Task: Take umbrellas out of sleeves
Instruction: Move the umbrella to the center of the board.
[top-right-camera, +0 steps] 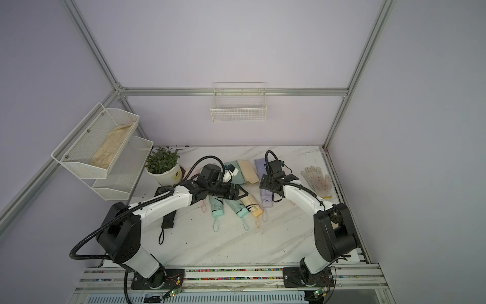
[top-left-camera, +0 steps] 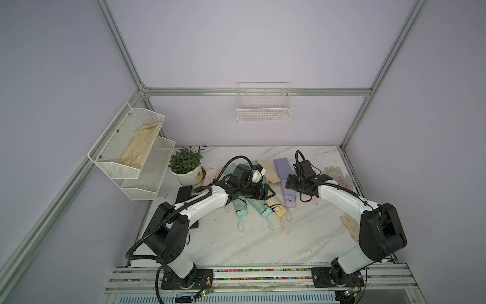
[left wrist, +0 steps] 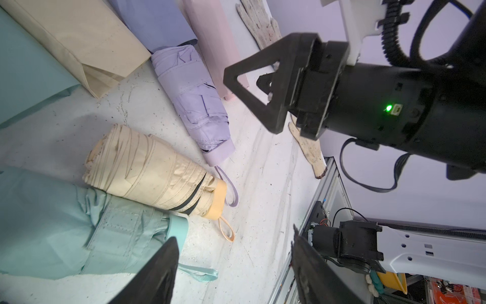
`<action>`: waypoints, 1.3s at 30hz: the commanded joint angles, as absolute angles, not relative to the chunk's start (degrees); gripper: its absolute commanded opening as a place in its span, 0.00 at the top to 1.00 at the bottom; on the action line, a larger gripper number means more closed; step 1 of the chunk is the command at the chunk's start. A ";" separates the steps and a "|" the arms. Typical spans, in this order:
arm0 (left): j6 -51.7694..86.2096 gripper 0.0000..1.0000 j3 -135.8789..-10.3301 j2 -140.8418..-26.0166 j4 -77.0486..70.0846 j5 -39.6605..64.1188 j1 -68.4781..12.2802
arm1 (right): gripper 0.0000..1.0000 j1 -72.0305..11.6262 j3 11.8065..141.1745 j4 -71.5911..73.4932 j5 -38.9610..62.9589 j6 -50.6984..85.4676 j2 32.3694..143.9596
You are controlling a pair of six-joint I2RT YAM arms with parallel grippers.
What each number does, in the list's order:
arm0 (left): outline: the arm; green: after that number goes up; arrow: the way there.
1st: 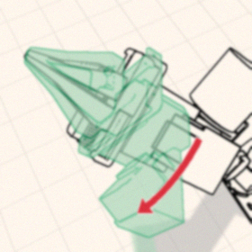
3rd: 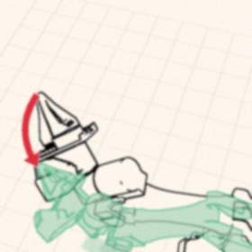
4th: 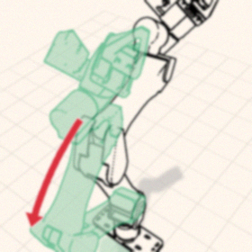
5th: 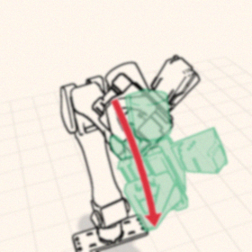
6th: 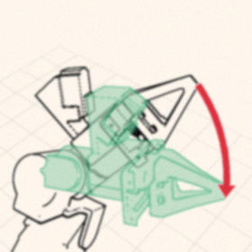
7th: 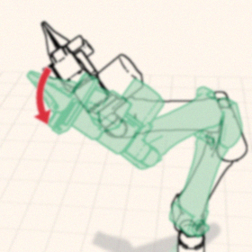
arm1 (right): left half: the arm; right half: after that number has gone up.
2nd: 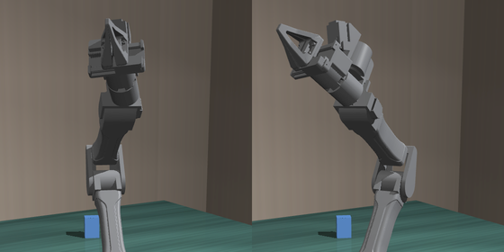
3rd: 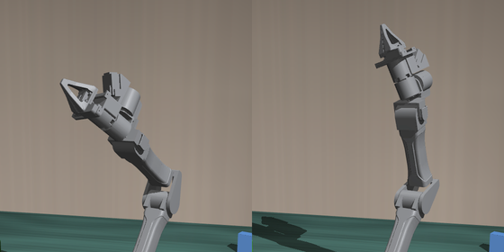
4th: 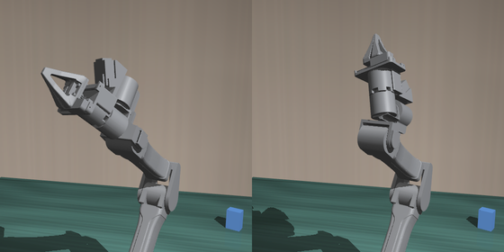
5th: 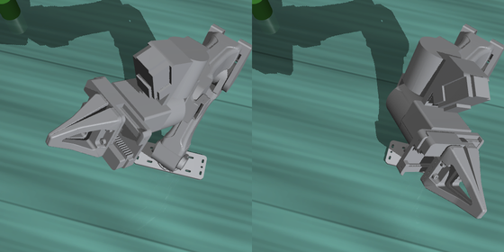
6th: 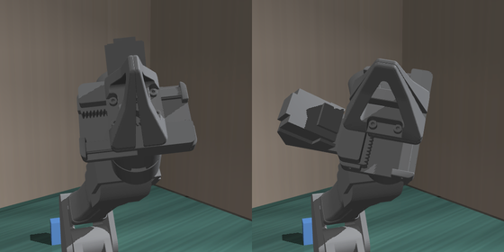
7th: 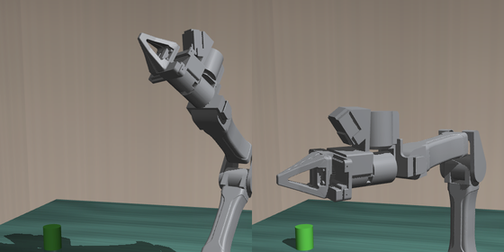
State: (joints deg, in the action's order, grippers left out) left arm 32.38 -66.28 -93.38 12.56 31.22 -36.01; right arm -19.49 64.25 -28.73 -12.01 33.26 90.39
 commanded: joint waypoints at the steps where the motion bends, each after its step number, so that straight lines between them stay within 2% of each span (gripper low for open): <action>1: 33.55 0.32 -63.64 -89.75 8.03 32.52 -35.84 | 0.09 -16.72 66.11 -31.17 -13.98 31.11 93.37; 3: 34.27 0.32 -61.47 -88.25 6.98 32.44 -35.86 | 0.04 -15.53 67.82 -30.86 -14.26 30.14 95.82; 5: 34.60 0.32 -59.66 -86.67 6.94 32.29 -35.86 | 0.04 -14.64 69.89 -30.78 -14.48 29.63 98.77; 15: 35.38 0.32 -54.94 -81.92 7.10 30.90 -35.90 | 0.06 -11.00 71.46 -28.73 -12.49 28.55 108.31; 20: 36.01 0.32 -55.37 -83.36 6.41 31.03 -35.81 | 0.19 -10.97 67.33 -26.99 -11.57 28.98 106.07; 29: 36.13 0.32 -59.17 -89.59 4.28 32.49 -35.84 | 0.46 -10.95 54.83 -24.09 -10.39 30.93 95.19; 35: 36.18 0.32 -63.44 -94.34 3.38 34.13 -35.86 | 0.49 -10.96 48.80 -24.60 -7.05 31.29 87.22; 37: 36.51 0.33 -64.87 -95.71 3.08 35.01 -35.92 | 0.66 -11.03 47.70 -25.40 -5.50 31.38 85.30; 38: 36.54 0.33 -65.41 -96.20 3.04 35.28 -35.94 | 0.71 -10.99 47.20 -25.85 -4.78 31.38 84.35; 39: 36.56 0.33 -66.02 -96.63 3.03 35.49 -35.95 | 0.72 -11.03 46.29 -26.01 -3.67 31.66 83.06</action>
